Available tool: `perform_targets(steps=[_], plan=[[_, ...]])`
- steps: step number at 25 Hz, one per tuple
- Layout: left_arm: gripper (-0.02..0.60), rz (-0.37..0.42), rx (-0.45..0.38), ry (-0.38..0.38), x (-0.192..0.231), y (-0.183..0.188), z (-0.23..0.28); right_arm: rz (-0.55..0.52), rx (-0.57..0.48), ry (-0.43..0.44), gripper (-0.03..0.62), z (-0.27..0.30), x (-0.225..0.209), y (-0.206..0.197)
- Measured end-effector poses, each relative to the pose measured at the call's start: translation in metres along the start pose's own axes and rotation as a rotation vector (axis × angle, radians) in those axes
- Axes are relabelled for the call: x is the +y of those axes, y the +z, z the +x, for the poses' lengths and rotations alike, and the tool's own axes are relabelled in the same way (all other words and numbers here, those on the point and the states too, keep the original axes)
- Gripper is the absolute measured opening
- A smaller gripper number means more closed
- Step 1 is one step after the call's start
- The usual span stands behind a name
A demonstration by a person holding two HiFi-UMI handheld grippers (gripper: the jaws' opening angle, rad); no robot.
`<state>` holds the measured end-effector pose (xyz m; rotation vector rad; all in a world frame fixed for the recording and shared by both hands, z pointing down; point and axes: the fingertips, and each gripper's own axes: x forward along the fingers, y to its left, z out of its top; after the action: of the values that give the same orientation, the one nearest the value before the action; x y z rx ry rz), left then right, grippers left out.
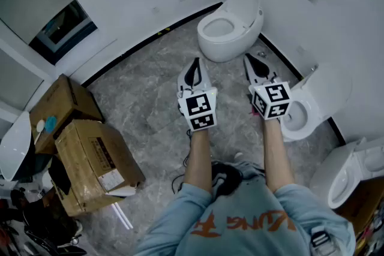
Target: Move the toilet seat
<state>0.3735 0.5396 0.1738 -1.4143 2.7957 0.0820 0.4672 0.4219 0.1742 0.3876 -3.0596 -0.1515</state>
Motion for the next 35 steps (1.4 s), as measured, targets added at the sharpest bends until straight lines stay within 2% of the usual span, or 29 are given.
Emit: perform_targets(steps=[7, 14, 22, 35], plan=[[0.0, -0.008, -0.005, -0.003, 0.007, 0.004, 0.013, -0.017, 0.002, 0.016, 0.0, 0.014, 0.0, 0.004], [0.0, -0.005, -0.004, -0.017, 0.016, 0.003, 0.025, 0.0, -0.008, -0.043, 0.0, 0.028, -0.012, 0.004], [0.0, 0.013, -0.009, -0.005, 0.03, 0.007, 0.037, 0.009, -0.033, -0.018, 0.0, 0.049, -0.013, 0.008], [0.0, 0.008, -0.011, -0.005, 0.055, 0.007, 0.067, 0.042, -0.044, -0.037, 0.0, 0.076, -0.038, 0.012]])
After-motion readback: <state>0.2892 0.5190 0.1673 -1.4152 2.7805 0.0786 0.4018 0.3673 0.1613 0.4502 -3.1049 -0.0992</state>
